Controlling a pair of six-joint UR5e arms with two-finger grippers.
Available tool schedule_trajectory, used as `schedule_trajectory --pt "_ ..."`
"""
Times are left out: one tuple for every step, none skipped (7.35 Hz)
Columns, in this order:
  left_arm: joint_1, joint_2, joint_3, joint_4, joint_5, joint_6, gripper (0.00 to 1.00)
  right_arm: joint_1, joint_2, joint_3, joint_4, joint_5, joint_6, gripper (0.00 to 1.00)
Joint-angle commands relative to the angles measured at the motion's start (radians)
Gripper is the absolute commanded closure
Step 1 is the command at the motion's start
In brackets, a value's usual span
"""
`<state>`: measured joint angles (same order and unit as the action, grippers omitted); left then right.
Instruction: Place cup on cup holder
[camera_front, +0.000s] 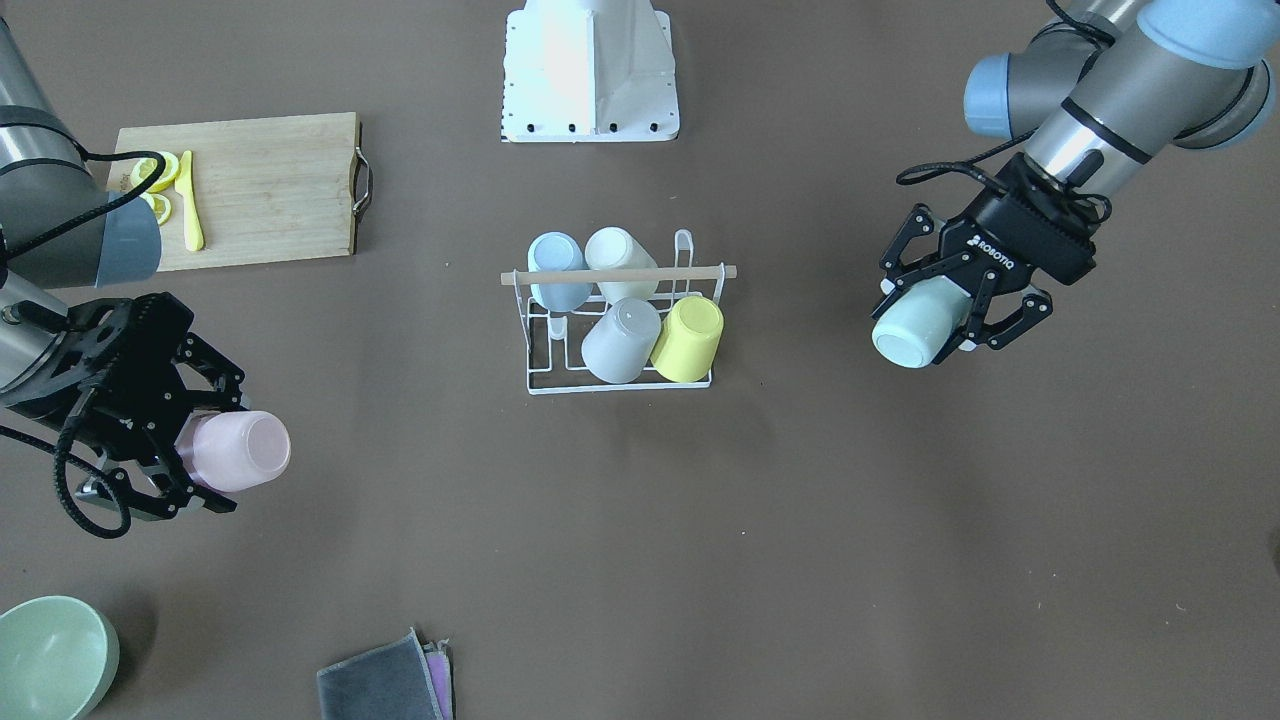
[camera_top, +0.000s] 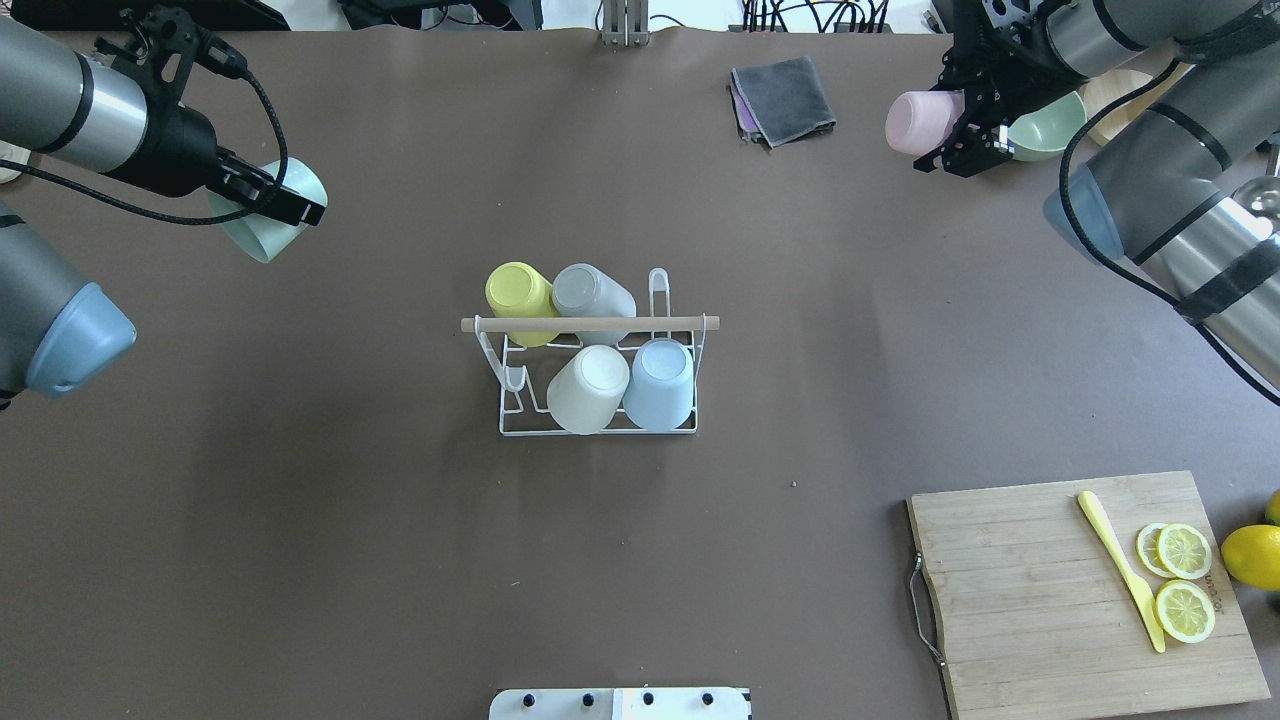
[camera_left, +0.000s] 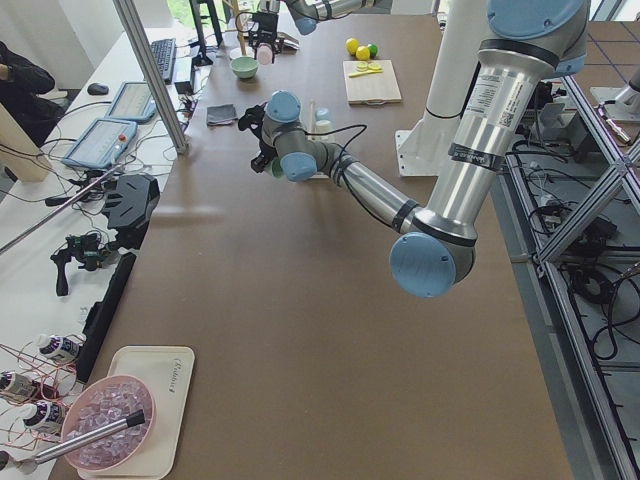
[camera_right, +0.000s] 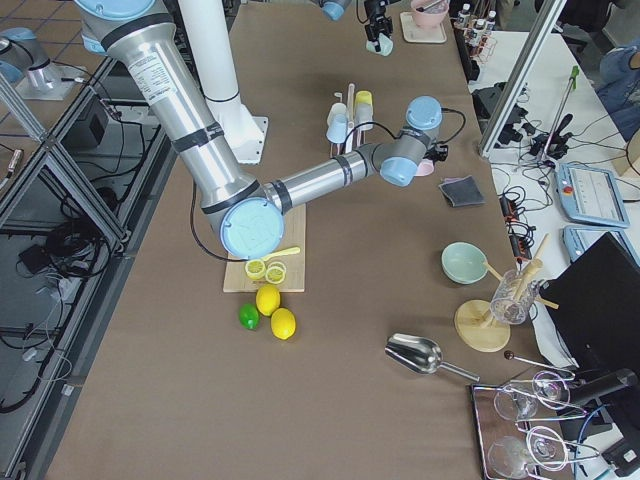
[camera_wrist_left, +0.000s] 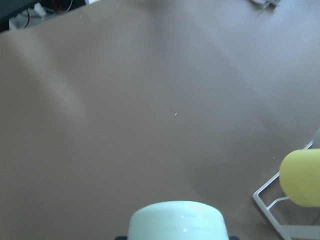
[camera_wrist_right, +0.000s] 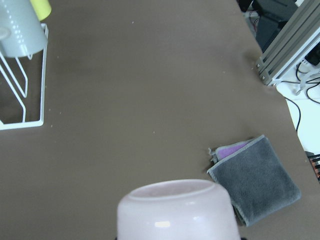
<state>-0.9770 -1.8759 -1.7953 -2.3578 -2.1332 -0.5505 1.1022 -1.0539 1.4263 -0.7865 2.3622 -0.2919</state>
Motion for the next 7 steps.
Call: schedule_trajectory --pt "0.024 0.009 -0.01 -0.254 0.076 -0.131 1.0 0.001 0.005 -0.001 0.195 -0.032 0.19 1.0" --pt "0.096 0.006 -0.021 -0.355 0.161 -0.205 1.0 -0.005 0.006 -0.001 0.311 -0.081 0.332 1.0" --pt "0.151 0.007 -0.024 -0.439 0.244 -0.212 1.0 -0.018 0.006 -0.003 0.41 -0.13 0.421 1.0" --pt "0.217 0.009 -0.029 -0.507 0.334 -0.21 1.0 -0.045 0.008 -0.003 0.497 -0.196 0.532 1.0" --pt "0.319 0.009 -0.027 -0.573 0.489 -0.2 1.0 -0.067 0.008 -0.003 0.55 -0.258 0.603 1.0" --pt "0.424 0.006 -0.03 -0.605 0.654 -0.133 1.0 -0.074 0.02 -0.003 0.55 -0.27 0.605 1.0" --pt "0.514 0.0 -0.038 -0.651 0.8 -0.023 1.0 -0.079 0.029 -0.004 0.552 -0.276 0.605 1.0"
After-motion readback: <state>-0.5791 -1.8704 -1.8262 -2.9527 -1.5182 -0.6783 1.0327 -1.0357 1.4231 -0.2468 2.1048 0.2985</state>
